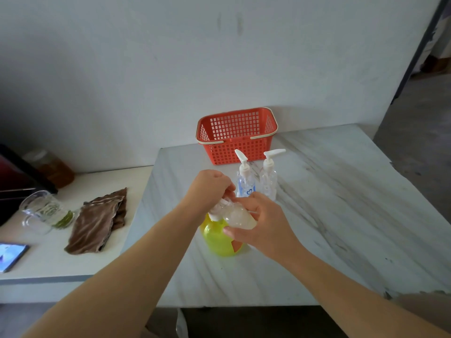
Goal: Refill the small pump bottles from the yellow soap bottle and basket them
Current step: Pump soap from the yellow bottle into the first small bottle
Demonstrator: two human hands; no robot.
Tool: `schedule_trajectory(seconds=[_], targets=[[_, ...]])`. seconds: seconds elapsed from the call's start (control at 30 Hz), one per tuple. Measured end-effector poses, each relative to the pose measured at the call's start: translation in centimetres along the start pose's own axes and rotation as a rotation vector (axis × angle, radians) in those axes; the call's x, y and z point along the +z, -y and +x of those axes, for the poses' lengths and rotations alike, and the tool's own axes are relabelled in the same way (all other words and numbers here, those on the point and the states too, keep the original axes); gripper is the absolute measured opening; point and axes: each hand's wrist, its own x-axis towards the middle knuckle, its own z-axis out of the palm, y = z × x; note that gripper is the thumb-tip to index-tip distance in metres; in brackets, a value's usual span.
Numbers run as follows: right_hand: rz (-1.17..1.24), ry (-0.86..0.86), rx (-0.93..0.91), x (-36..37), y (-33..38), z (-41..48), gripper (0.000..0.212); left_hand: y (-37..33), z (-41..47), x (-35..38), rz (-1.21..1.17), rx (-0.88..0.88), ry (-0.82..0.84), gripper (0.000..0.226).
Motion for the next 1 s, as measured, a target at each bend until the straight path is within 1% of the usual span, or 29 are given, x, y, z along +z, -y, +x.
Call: schedule_trajectory(seconds=[0.07, 0.2, 0.37, 0.5, 0.63, 0.73, 0.87, 1.0], targets=[[-0.004, 0.005, -0.005, 0.0, 0.1, 0.1, 0.051, -0.1, 0.0, 0.0, -0.001, 0.009, 0.000, 0.016], [0.006, 0.010, -0.009, 0.1, -0.1, 0.0, 0.044, 0.4, 0.2, 0.1, 0.016, 0.002, -0.019, 0.023], [0.024, 0.012, 0.007, 0.5, -0.6, -0.2, 0.041, 0.9, 0.2, 0.5, 0.049, 0.019, -0.045, 0.028], [0.001, 0.017, 0.008, 0.3, -0.4, -0.3, 0.051, 0.7, 0.0, 0.4, 0.069, 0.016, -0.041, 0.028], [0.003, 0.013, -0.012, 0.0, -0.2, -0.2, 0.044, 0.3, -0.1, 0.2, 0.036, -0.006, -0.017, 0.023], [-0.001, 0.003, -0.018, -0.3, -0.1, -0.1, 0.044, -0.1, -0.2, 0.1, 0.045, 0.022, -0.007, 0.018], [0.012, 0.011, -0.022, -0.2, 0.0, -0.1, 0.039, 0.0, -0.1, 0.3, 0.060, 0.024, -0.019, 0.021], [0.006, 0.009, -0.004, 0.1, -0.4, 0.0, 0.043, 0.5, 0.2, 0.3, 0.043, 0.011, -0.034, 0.026]])
